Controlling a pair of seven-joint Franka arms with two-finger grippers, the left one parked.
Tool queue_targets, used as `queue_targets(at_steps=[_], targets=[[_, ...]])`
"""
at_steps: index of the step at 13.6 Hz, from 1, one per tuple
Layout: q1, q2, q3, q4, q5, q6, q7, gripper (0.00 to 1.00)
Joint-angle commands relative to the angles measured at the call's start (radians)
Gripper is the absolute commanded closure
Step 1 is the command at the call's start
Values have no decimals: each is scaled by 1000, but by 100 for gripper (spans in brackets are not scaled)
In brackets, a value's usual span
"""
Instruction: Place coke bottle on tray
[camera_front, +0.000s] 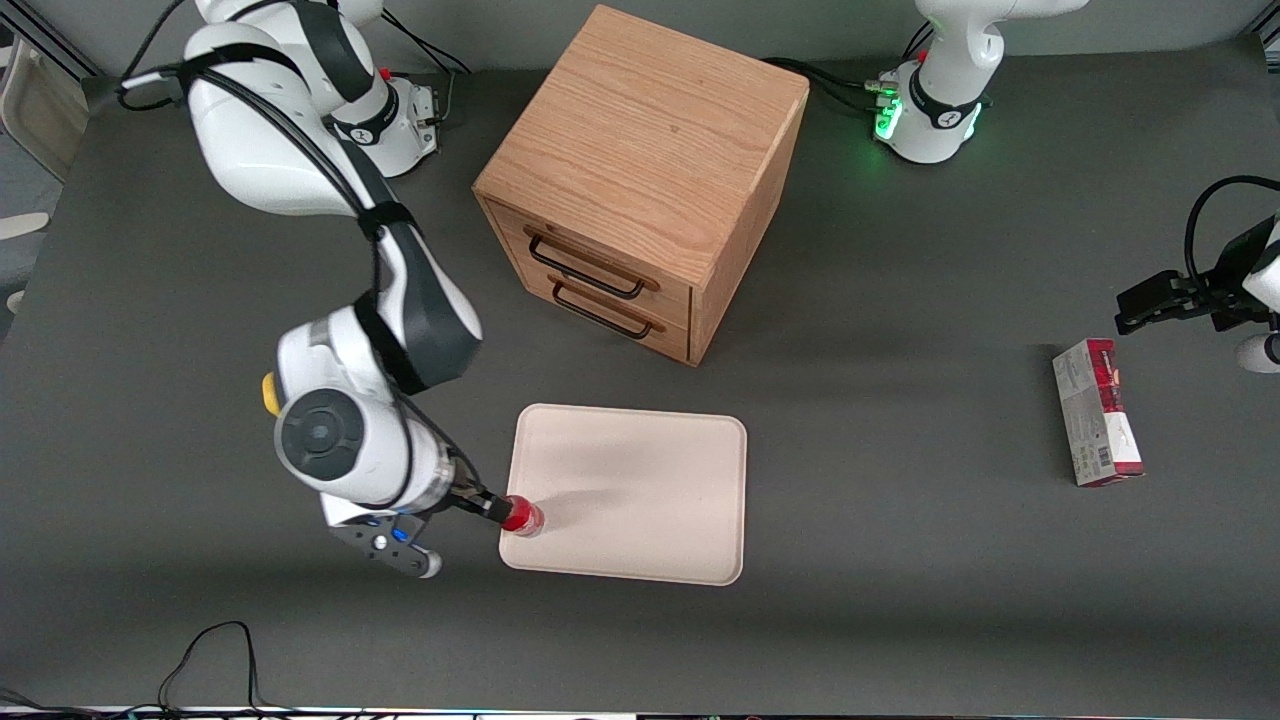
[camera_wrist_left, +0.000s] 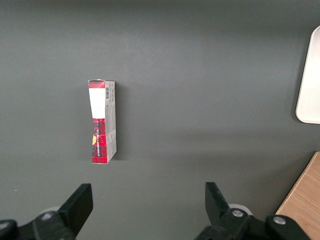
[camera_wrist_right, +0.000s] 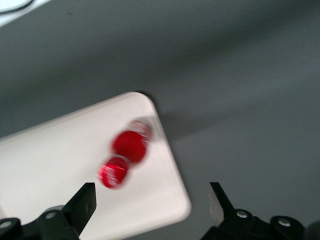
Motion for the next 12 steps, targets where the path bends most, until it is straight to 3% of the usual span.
queue_targets(at_steps=[1,5,8,12], targets=[[-94,-208,1,-214,69,-55,-187,0],[-168,-559,-19,-669,69,18,-463,0],[-158,-814,-70,-965,68,78,-617,0],[-64,-911,-186,-978,54,0,-659,0]])
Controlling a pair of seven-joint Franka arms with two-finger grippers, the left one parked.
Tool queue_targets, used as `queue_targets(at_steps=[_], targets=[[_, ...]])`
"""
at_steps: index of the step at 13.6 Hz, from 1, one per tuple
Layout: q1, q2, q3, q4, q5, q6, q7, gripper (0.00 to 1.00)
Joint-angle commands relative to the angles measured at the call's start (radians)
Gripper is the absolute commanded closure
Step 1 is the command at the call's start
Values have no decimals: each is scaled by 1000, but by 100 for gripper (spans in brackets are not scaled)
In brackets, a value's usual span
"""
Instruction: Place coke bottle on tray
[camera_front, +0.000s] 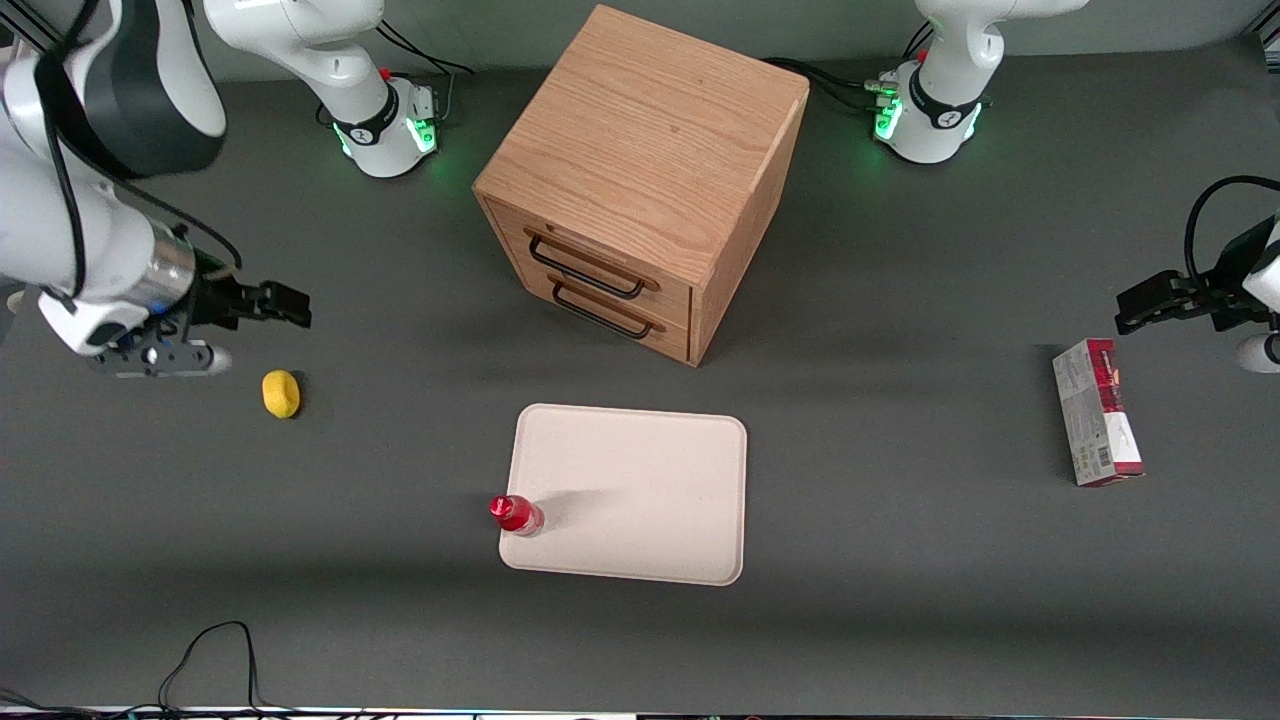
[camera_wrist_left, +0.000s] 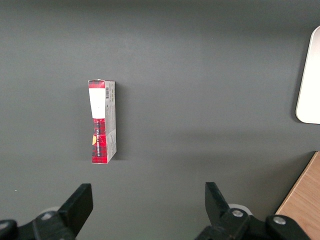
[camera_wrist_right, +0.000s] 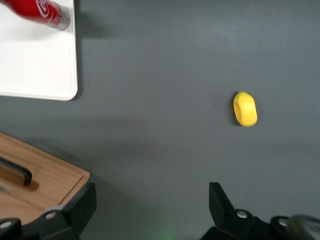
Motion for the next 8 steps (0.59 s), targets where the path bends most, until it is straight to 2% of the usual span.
queue_targets(at_steps=[1,3,8], targets=[[45,-77,-54,-38,-10,-22,-32,0],[42,-83,-50,-7,-56,-62,-34,0],[37,-57,-50,68,-47,-122,-31,0]])
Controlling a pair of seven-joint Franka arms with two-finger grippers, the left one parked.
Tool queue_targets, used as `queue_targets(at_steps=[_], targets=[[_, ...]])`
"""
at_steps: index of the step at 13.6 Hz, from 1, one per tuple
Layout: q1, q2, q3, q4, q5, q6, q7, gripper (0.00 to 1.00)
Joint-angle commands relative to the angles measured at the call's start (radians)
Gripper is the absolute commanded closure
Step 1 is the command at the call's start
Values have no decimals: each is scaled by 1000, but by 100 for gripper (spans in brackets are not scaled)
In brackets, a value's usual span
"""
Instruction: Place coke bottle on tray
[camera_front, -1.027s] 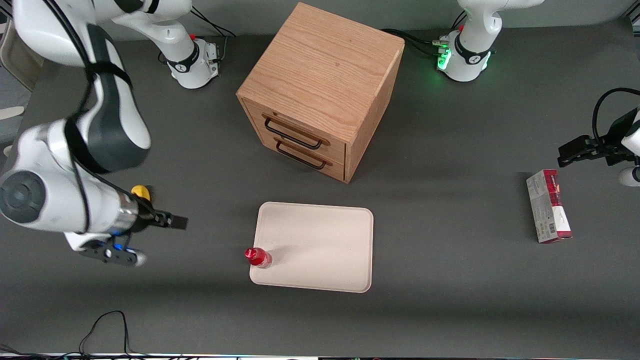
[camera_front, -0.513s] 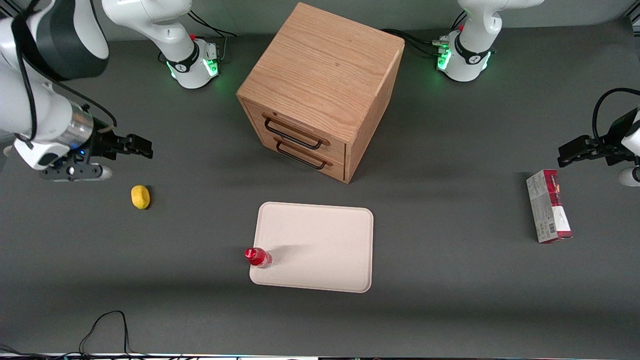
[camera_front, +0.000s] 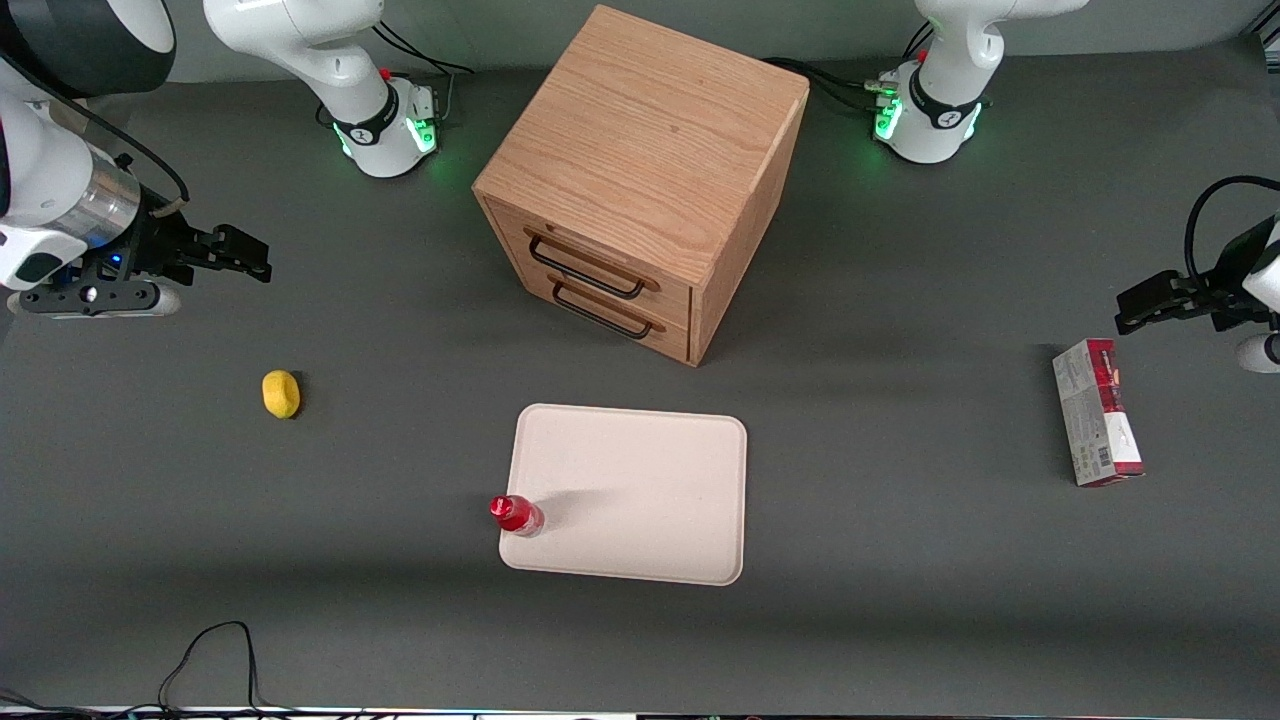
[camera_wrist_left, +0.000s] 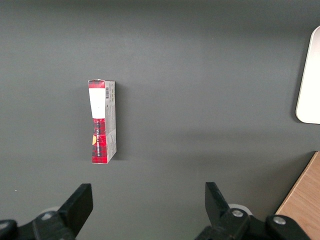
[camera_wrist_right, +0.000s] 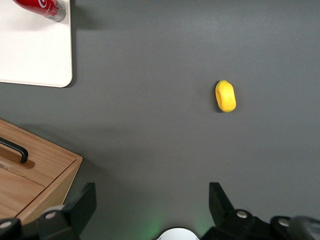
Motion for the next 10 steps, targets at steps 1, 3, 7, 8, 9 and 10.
queue_targets(at_steps=[1,3,7,8,9,10], targets=[[6,17,-9,46,-3,-25,-19,0],[-3,19,-9,49,0,-30,-19,0],[-63,19,54,49,3,-31,-19,0],[-75,19,66,49,3,-30,-19,0],[-75,19,66,49,3,-31,-19,0],[-72,19,66,49,5,-30,-19,0]])
